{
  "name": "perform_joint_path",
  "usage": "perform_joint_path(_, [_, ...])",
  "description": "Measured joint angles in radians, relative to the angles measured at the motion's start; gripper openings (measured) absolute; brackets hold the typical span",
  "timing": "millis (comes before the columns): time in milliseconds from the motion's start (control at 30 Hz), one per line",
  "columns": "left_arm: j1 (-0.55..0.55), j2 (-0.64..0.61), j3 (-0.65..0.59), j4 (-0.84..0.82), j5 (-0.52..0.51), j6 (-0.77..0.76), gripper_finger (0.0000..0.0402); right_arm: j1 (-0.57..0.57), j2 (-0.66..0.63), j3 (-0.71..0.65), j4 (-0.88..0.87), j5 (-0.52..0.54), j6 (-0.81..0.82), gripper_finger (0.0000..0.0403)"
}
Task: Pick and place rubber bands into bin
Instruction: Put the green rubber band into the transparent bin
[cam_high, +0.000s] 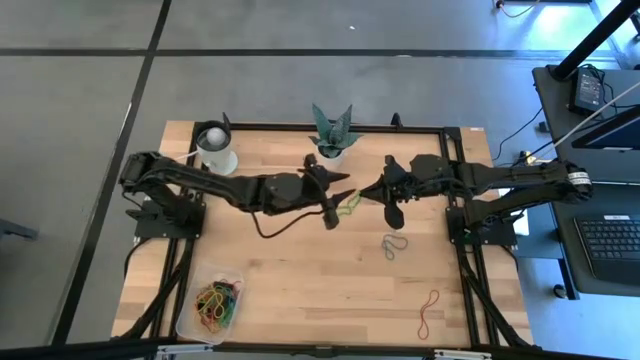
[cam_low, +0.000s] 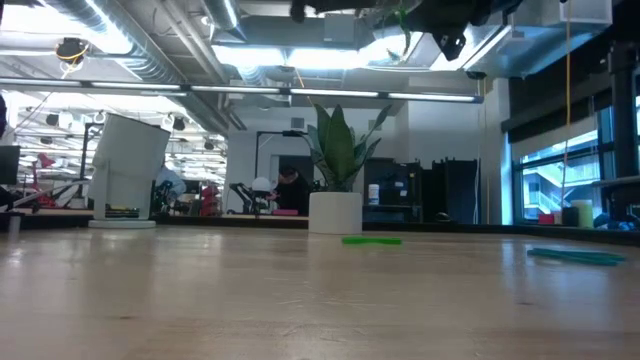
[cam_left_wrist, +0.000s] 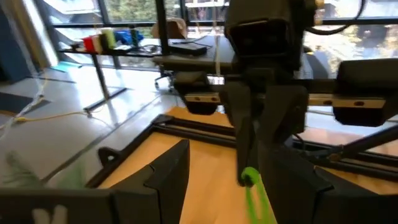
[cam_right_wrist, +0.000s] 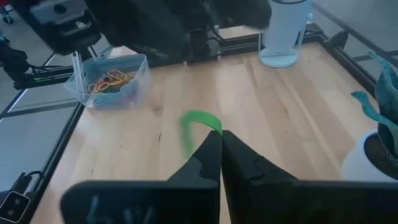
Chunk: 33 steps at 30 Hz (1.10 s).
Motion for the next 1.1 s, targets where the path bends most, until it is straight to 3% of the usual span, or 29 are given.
perform_joint_path(233, [0.024, 0.055, 0.008, -0.022, 0.031, -0.068, 0.0182, 0.0, 0.0, 0.0, -0.001, 0.064, -0.004, 0.0005])
perform_joint_path(767, [0.02, 0.088, 0.008, -0.043, 0.034, -0.107, 0.0177, -0.006, 0.0, 0.0, 0.017, 0.072, -0.04, 0.0005])
perform_joint_path(900, [0.019, 0.088, 0.007, -0.131, 0.031, -0.107, 0.0134, -0.006, 0.0, 0.0, 0.019, 0.072, -0.04, 0.0005])
perform_joint_path(1033, [0.013, 0.088, 0.007, -0.133, 0.031, -0.107, 0.0041, -0.006, 0.0, 0.0, 0.021, 0.072, -0.04, 0.0005])
perform_joint_path(1100, [0.013, 0.087, 0.007, -0.131, 0.031, -0.125, 0.0012, -0.006, 0.0, 0.0, 0.021, 0.072, -0.034, 0.0005])
